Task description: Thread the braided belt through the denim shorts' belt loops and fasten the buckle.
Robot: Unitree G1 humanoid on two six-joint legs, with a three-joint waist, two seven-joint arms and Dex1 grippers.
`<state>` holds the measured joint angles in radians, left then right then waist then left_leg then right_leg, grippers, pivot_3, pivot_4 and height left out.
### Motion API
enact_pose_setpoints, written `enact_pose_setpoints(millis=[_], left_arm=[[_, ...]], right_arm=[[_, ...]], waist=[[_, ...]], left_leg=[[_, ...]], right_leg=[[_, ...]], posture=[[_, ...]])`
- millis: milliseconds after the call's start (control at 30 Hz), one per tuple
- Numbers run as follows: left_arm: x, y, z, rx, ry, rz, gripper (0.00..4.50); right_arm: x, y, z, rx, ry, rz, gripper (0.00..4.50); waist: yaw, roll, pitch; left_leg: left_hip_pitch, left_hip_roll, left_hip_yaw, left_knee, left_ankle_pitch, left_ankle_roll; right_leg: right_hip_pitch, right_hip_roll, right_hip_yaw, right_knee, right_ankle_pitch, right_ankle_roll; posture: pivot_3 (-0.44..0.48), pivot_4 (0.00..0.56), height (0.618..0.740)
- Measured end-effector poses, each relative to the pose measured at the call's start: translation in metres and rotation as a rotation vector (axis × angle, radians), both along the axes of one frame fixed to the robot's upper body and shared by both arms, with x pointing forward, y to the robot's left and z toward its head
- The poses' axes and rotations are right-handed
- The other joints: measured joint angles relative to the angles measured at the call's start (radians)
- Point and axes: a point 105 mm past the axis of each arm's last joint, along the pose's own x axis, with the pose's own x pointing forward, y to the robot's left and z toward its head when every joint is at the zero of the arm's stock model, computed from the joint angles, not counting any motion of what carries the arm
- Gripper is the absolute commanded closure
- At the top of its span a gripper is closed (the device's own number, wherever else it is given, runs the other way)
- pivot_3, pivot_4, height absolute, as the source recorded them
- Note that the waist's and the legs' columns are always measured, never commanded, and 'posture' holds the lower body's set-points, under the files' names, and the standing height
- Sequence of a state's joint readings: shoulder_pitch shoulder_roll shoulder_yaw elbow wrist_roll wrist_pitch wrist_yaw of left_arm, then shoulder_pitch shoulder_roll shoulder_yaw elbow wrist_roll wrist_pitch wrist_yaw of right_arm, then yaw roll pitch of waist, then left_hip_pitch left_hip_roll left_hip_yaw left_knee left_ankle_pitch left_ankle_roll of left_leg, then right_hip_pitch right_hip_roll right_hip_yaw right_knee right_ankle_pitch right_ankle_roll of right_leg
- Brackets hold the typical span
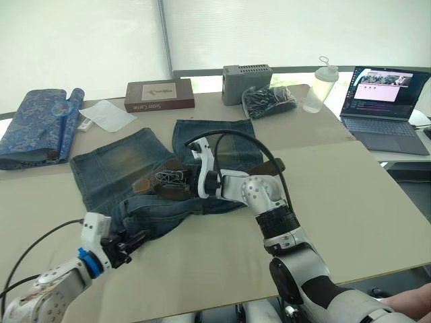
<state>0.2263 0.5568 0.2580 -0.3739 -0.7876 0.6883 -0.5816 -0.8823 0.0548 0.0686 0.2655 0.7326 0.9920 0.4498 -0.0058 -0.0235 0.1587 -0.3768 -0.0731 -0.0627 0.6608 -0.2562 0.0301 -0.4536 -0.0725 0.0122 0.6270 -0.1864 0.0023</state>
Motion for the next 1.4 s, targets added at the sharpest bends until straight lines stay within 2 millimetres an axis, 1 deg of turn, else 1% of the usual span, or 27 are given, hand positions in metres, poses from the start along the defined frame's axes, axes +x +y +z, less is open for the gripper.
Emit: enact_pose_setpoints(millis=[100, 167, 233, 300, 367, 433, 533, 633, 733, 800, 967, 1067, 1200, 1267, 1333, 1400], left_arm=[[0.002, -0.019, -0.001, -0.037, 0.001, -0.035, 1.90], [0.002, -0.023, 0.000, -0.048, 0.004, -0.038, 1.90], [-0.006, -0.021, 0.001, -0.057, 0.017, -0.025, 1.90], [-0.017, -0.015, 0.003, -0.067, 0.027, -0.023, 1.90], [-0.024, -0.005, 0.009, -0.082, 0.020, 0.004, 1.90], [-0.027, 0.008, 0.018, -0.094, 0.001, 0.041, 1.90], [-0.031, 0.028, 0.027, -0.044, -0.028, 0.082, 1.90], [-0.036, 0.036, 0.033, 0.001, -0.058, 0.078, 1.90], [-0.039, 0.049, 0.046, 0.124, -0.123, 0.056, 1.90], [-0.041, 0.049, 0.050, 0.172, -0.154, 0.021, 1.90], [-0.046, 0.051, 0.050, 0.277, -0.205, -0.036, 1.90], [-0.045, 0.053, 0.050, 0.306, -0.226, -0.042, 1.90], [-0.044, 0.059, 0.041, 0.320, -0.217, -0.019, 1.90], [-0.042, 0.062, 0.033, 0.328, -0.200, -0.005, 1.90], [-0.041, 0.063, 0.026, 0.330, -0.185, 0.003, 1.90], [-0.040, 0.060, 0.023, 0.310, -0.185, 0.015, 1.90]], right_arm=[[0.005, -0.017, 0.000, -0.011, -0.005, -0.037, 4.50], [0.006, -0.024, -0.005, -0.029, 0.000, -0.057, 4.50], [0.004, -0.023, -0.016, -0.068, 0.006, -0.064, 4.50], [-0.001, -0.016, -0.030, -0.094, 0.026, -0.055, 4.50], [-0.005, -0.012, -0.040, -0.114, 0.041, -0.052, 4.50], [-0.007, -0.006, -0.039, -0.102, 0.034, -0.046, 4.50], [-0.010, 0.001, -0.039, -0.101, 0.029, -0.031, 4.50], [-0.013, 0.005, -0.041, -0.117, 0.018, -0.010, 4.50], [-0.016, 0.010, -0.047, -0.152, 0.006, 0.010, 4.50], [-0.015, 0.011, -0.049, -0.163, 0.002, 0.010, 4.50], [-0.009, 0.011, -0.056, -0.200, -0.004, -0.020, 4.50], [-0.007, 0.011, -0.058, -0.208, -0.004, -0.031, 4.50], [-0.006, 0.012, -0.058, -0.208, 0.007, -0.032, 4.50], [-0.004, 0.011, -0.060, -0.212, 0.020, -0.045, 4.50], [-0.004, 0.012, -0.060, -0.208, 0.029, -0.042, 4.50], [-0.005, 0.013, -0.060, -0.211, 0.031, -0.035, 4.50]], waist=[[0.006, 0.000, 0.000], [0.004, 0.000, 0.000], [-0.007, 0.000, 0.000], [-0.021, 0.000, 0.000], [-0.031, 0.000, 0.000], [-0.033, 0.000, 0.000], [-0.036, 0.000, 0.000], [-0.036, 0.000, 0.000], [-0.038, 0.000, 0.000], [-0.039, 0.000, 0.000], [-0.039, 0.000, 0.000], [-0.038, 0.000, 0.000], [-0.038, 0.000, 0.000], [-0.038, 0.000, 0.000], [-0.038, -0.001, -0.001], [-0.038, -0.001, -0.001]], left_leg=[[0.001, -0.001, 0.000, 0.000, 0.001, 0.001], [0.002, -0.001, 0.001, 0.000, 0.001, 0.001], [0.001, 0.000, 0.001, 0.000, 0.000, 0.001], [0.000, 0.001, 0.003, 0.000, 0.000, 0.001], [-0.003, 0.001, 0.003, 0.000, 0.000, 0.001], [-0.003, 0.001, 0.003, 0.000, 0.000, 0.001], [-0.002, 0.001, 0.003, 0.000, 0.000, 0.001], [-0.002, 0.001, 0.003, 0.000, -0.001, 0.001], [-0.001, 0.001, 0.004, 0.000, -0.001, 0.001], [-0.001, 0.001, 0.004, 0.000, -0.001, 0.001], [-0.001, 0.001, 0.004, -0.001, -0.001, 0.001], [0.000, 0.001, 0.004, -0.001, -0.001, 0.001], [0.001, 0.001, 0.004, -0.001, -0.001, 0.001], [0.001, 0.001, 0.004, -0.001, -0.001, 0.001], [0.001, 0.001, 0.004, -0.001, -0.001, 0.001], [0.001, 0.001, 0.004, -0.001, -0.001, 0.001]], right_leg=[[0.002, -0.001, 0.000, -0.001, 0.001, 0.001], [0.003, -0.001, 0.000, -0.001, 0.001, 0.001], [0.001, 0.000, 0.001, 0.000, 0.000, 0.001], [-0.002, 0.000, 0.002, 0.001, 0.000, 0.001], [-0.004, 0.000, 0.002, 0.001, 0.000, 0.000], [-0.004, 0.000, 0.001, 0.000, 0.000, 0.000], [-0.003, 0.000, 0.001, 0.000, 0.000, 0.001], [-0.003, 0.001, 0.000, -0.001, 0.000, 0.001], [-0.003, 0.001, 0.001, -0.001, 0.000, 0.000], [-0.003, 0.001, 0.001, -0.001, 0.000, 0.000], [-0.003, 0.001, 0.001, -0.001, 0.000, 0.000], [-0.002, 0.001, 0.001, -0.001, 0.000, 0.000], [-0.002, 0.001, 0.001, -0.001, 0.000, 0.000], [-0.001, 0.001, 0.001, -0.001, 0.000, 0.000], [-0.001, 0.001, 0.001, -0.001, 0.000, 0.000], [-0.001, 0.001, 0.001, -0.001, 0.000, 0.000]], posture=[[0.000, 0.150, 0.740], [0.000, 0.150, 0.740], [0.000, 0.150, 0.740], [0.000, 0.150, 0.740], [0.000, 0.150, 0.740], [0.000, 0.150, 0.740], [0.000, 0.150, 0.740], [0.000, 0.150, 0.740], [0.000, 0.150, 0.740], [0.000, 0.150, 0.740], [0.000, 0.150, 0.740], [0.000, 0.150, 0.740], [0.000, 0.150, 0.740], [0.000, 0.150, 0.740], [0.000, 0.150, 0.740], [0.000, 0.150, 0.740]])
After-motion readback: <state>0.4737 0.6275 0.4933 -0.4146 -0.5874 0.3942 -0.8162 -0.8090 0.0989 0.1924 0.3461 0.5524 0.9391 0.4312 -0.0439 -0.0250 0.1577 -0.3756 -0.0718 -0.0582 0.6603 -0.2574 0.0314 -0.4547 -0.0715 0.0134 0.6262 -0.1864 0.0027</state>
